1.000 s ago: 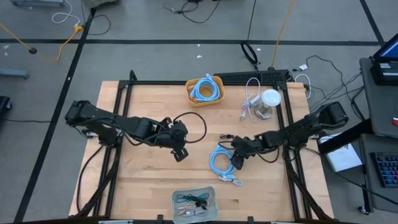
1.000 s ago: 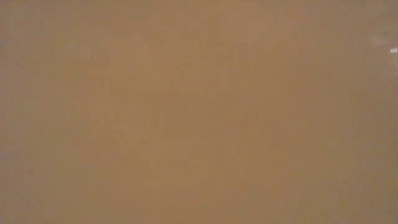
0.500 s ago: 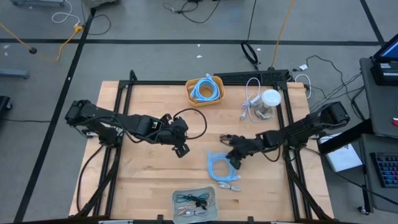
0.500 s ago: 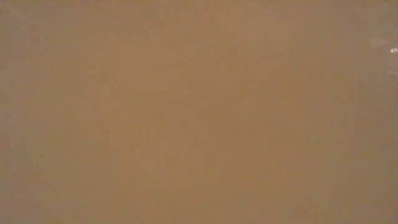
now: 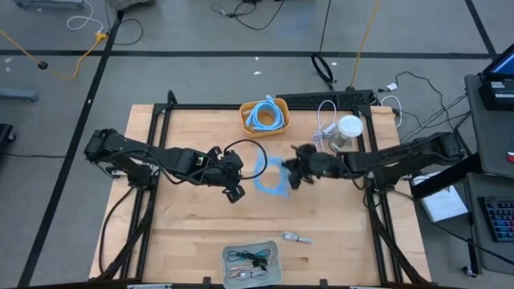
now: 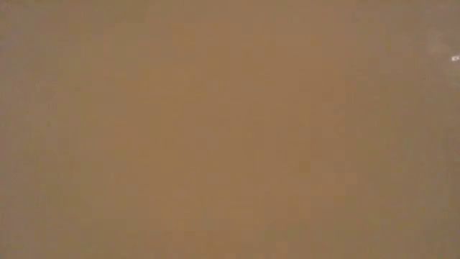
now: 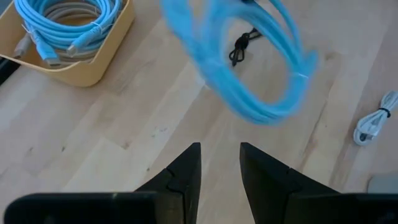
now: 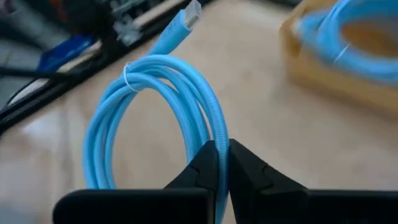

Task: Pick & Place USB Port
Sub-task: Put the HDMI cable into the yellow bin

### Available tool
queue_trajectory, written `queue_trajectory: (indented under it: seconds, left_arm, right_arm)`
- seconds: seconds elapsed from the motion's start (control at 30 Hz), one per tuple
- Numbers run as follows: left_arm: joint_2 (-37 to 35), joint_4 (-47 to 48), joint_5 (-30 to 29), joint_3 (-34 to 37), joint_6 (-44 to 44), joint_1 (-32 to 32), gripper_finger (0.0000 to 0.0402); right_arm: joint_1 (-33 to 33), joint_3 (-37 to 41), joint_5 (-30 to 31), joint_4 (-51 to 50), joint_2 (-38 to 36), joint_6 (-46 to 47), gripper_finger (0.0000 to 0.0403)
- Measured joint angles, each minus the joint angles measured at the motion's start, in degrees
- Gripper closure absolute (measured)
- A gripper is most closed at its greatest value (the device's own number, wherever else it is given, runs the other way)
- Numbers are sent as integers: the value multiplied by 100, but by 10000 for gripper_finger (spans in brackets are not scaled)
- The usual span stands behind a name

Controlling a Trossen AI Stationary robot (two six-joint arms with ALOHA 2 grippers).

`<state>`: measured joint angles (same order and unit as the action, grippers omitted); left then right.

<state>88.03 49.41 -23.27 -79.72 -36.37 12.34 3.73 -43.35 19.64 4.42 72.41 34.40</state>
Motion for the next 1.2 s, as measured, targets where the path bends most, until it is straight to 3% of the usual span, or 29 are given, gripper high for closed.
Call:
queue_trajectory:
  seconds: [0.3,0.6,0.83,1.2]
  left_arm:
    - [0,0,-1,0,5,-7,286]
    - [-2,39,16,0,285,-7,286]
    - [-2,64,79,0,670,-98,286]
    - [-2,145,234,0,1044,-351,286]
  right_arm:
    - [-1445,-955,77,-157,830,-1006,394]
    - [-2683,-2005,-626,-225,1615,-1472,394]
    - [-3081,-2110,-934,-301,2055,-1431,394]
    - [-3401,-2110,-918,-9,2344,-1450,394]
